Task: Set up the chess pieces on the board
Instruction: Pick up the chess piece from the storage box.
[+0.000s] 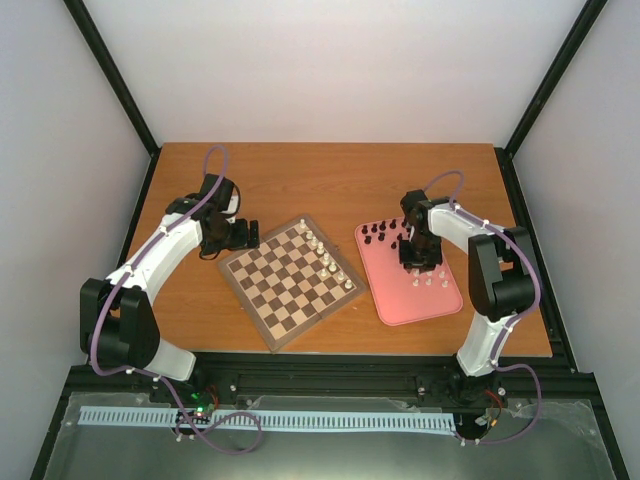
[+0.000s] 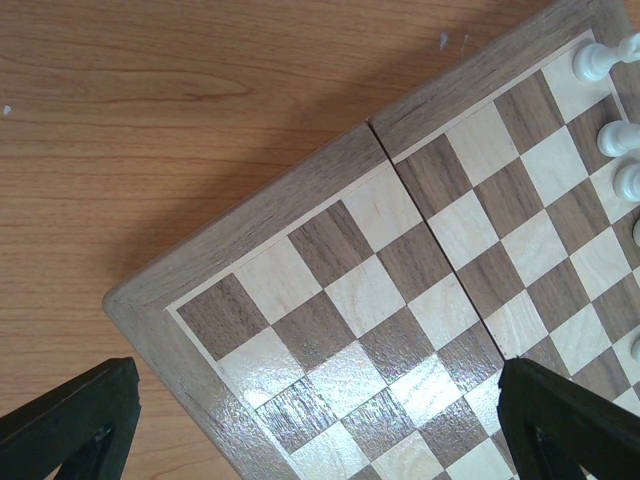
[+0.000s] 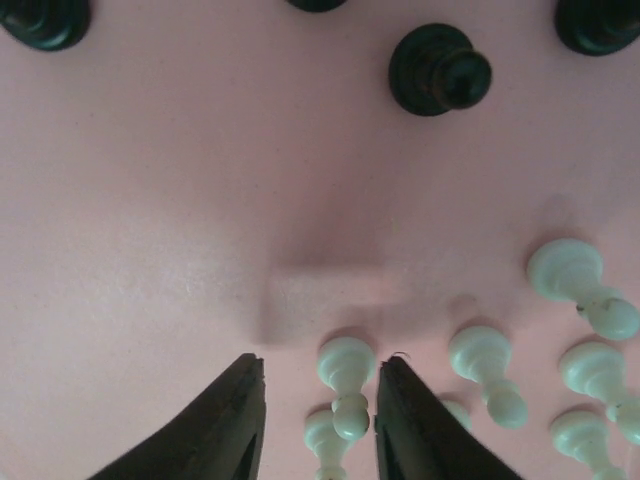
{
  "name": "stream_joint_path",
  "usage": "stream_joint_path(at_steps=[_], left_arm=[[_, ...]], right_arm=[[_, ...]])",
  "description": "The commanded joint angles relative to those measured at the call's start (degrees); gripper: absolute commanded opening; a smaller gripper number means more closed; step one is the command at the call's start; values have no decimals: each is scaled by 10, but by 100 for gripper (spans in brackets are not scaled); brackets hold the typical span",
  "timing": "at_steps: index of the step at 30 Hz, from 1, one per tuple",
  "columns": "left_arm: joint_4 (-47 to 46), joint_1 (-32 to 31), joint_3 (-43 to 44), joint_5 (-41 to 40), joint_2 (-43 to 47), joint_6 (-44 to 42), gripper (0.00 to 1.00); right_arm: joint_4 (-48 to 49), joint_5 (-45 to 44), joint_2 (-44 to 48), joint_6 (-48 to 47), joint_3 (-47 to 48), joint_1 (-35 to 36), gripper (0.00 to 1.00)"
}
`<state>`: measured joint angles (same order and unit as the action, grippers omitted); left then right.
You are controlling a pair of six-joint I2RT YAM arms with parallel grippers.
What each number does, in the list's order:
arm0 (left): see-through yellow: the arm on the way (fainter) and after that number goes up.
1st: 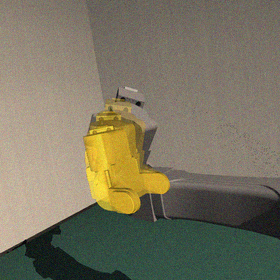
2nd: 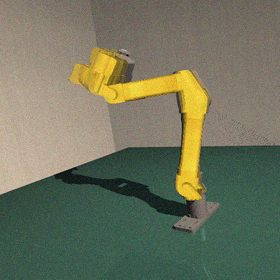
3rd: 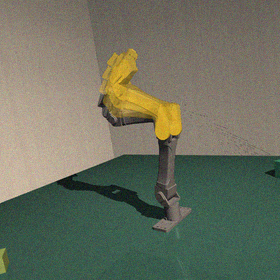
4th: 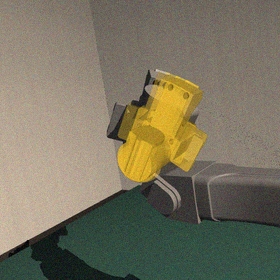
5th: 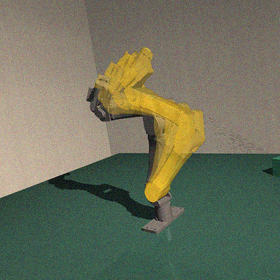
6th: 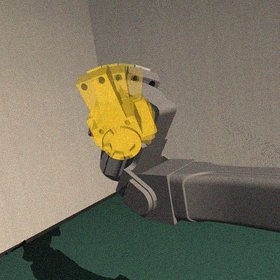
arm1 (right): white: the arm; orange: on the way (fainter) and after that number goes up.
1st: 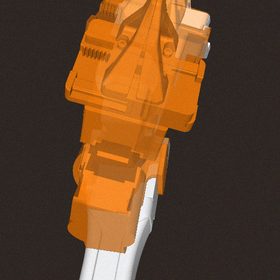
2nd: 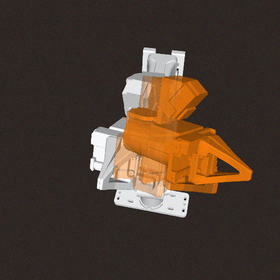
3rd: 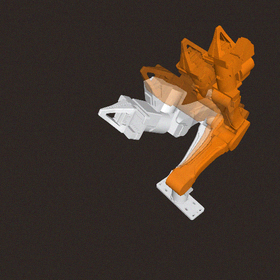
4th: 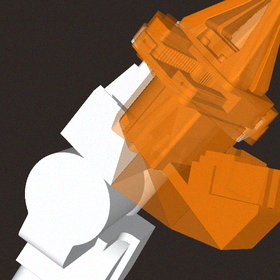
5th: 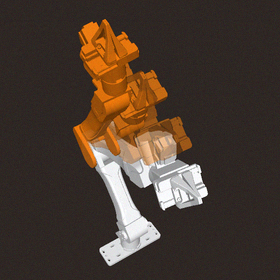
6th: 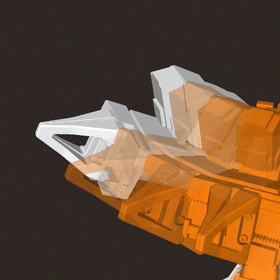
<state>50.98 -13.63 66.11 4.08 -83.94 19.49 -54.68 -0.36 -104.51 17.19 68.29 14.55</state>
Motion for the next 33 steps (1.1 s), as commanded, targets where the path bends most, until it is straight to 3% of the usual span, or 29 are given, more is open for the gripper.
stream_joint_path(at_steps=[1, 11, 19, 33], left_arm=[[7, -3, 13, -3, -4, -9, 100], [4, -4, 12, 4, -7, -7, 100], [0, -3, 10, 6, -7, -6, 100], [1, -3, 9, 4, 1, -6, 100]], right_arm=[[4, -2, -8, 1, -4, -4, 28], [-13, -9, 8, 9, 1, -5, 4], [-53, -10, 47, 16, 51, 9, 3], [-134, 6, -16, 74, 257, 240, 3]])
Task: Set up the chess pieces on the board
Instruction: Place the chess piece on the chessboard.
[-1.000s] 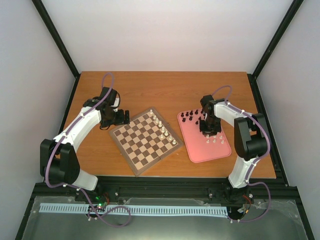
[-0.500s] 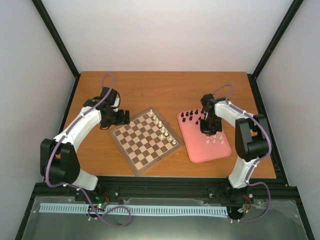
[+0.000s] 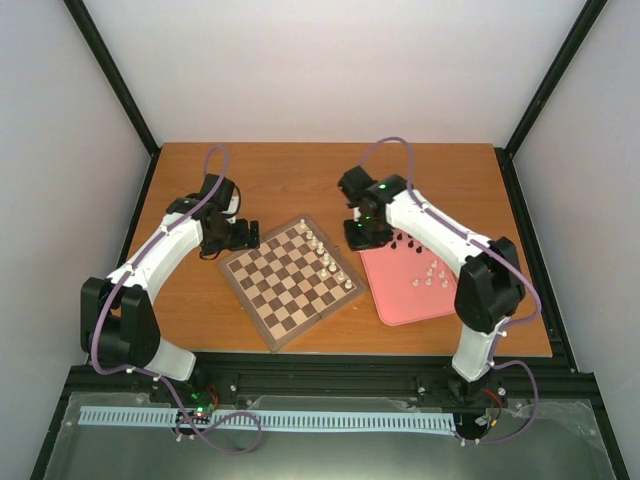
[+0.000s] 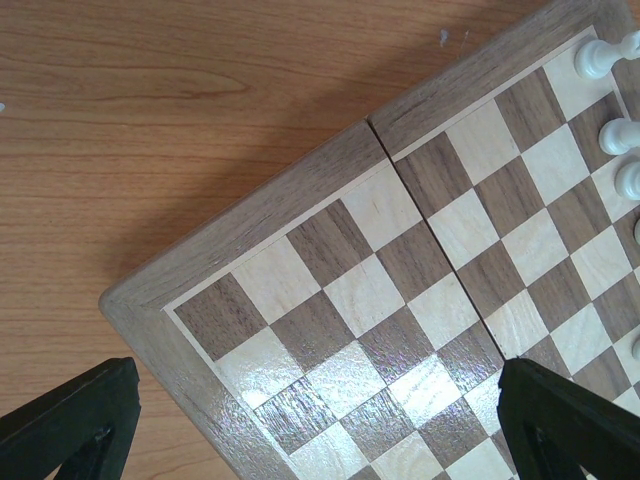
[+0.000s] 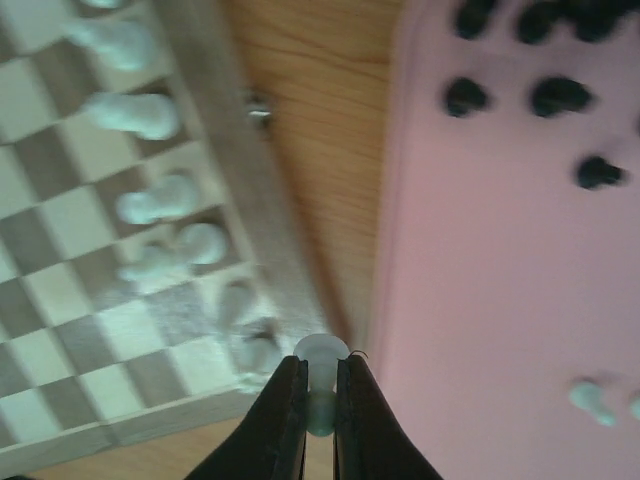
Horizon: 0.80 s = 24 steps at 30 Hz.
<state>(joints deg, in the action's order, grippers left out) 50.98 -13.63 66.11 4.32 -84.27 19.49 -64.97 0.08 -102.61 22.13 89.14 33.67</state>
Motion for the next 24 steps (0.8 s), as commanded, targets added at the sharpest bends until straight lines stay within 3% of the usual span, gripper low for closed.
stream_joint_path(at_steps=[1, 8, 24], left_arm=[[1, -3, 9, 2, 5, -6, 100], [1, -3, 9, 2, 8, -6, 100], [4, -3, 10, 0, 7, -7, 100]], right_arm=[[-36, 0, -44, 25, 62, 64, 3], [-55, 4, -75, 22, 96, 139, 3], [-1, 50, -107, -14, 36, 155, 3]])
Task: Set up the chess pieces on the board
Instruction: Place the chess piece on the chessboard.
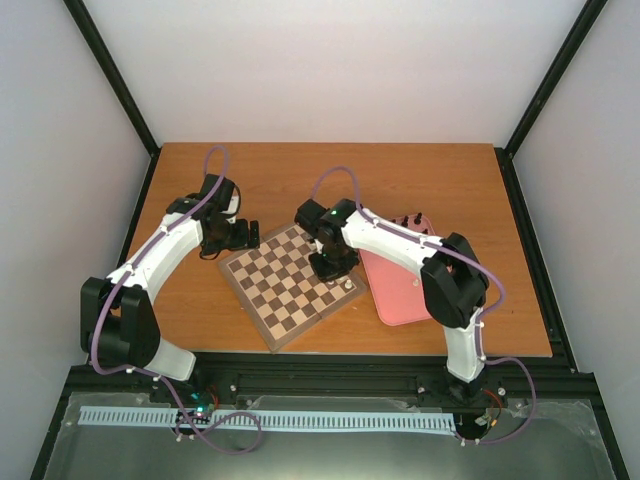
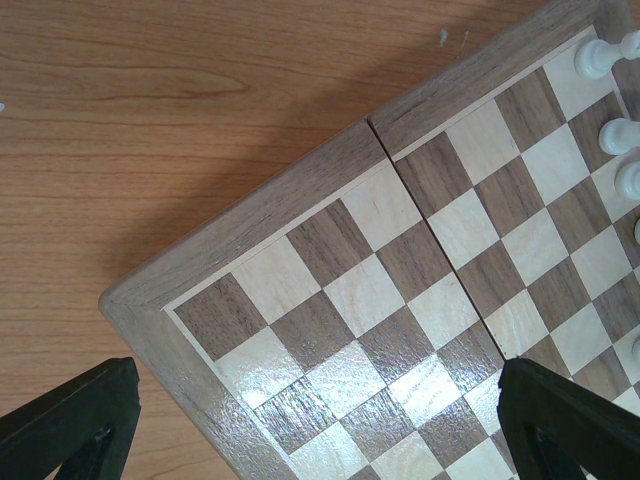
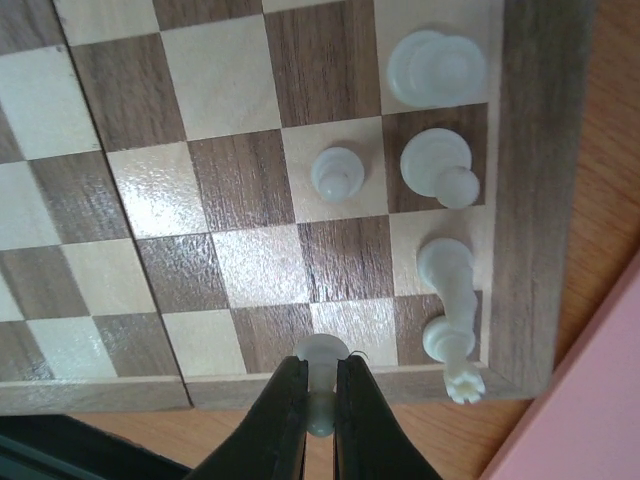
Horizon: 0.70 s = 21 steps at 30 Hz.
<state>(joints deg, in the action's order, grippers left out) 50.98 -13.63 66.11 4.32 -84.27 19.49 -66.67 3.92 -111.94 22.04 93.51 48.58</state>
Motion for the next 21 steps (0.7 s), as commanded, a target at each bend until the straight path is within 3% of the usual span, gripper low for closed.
stream_joint_path(at_steps=[1, 21], left_arm=[[3, -3, 10, 0, 7, -8, 100], [2, -3, 11, 1, 1, -7, 100]], right_arm=[[17, 12, -16, -13, -9, 6, 3], [15, -29, -62, -9, 15, 6, 5]])
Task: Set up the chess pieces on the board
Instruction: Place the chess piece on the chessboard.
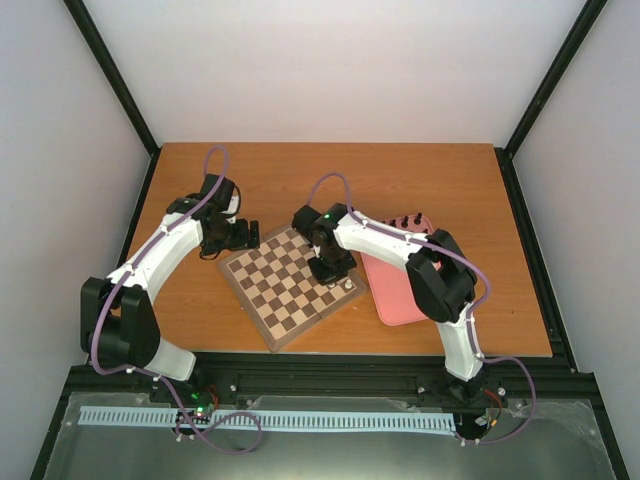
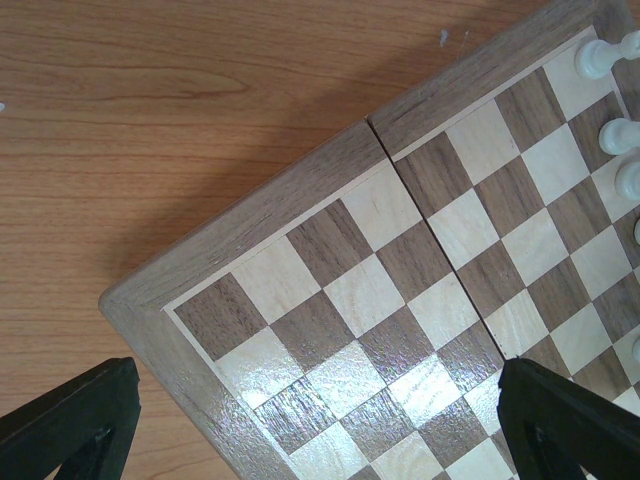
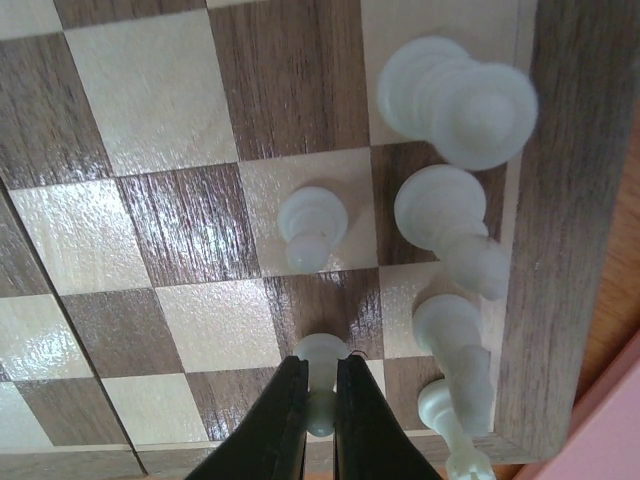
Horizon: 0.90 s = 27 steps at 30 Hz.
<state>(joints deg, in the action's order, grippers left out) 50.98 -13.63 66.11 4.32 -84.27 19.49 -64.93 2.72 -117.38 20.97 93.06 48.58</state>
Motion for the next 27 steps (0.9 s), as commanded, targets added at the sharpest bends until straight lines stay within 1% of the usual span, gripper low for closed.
stream_joint_path(at_steps=[1, 11, 20, 24, 27], left_arm=[[2, -3, 11, 0, 0, -7, 100], [2, -3, 10, -1, 0, -7, 100], [1, -3, 10, -1, -1, -7, 100], [2, -3, 10, -1, -1, -7, 100], [2, -3, 10, -1, -1, -7, 100]], right_arm=[[-2, -18, -9, 2, 19, 6, 5], [0, -24, -22, 0, 27, 5, 9], [-3, -28, -28, 0, 32, 5, 10], [3, -25, -16, -2, 27, 5, 16], [3, -17, -8, -5, 27, 5, 19]])
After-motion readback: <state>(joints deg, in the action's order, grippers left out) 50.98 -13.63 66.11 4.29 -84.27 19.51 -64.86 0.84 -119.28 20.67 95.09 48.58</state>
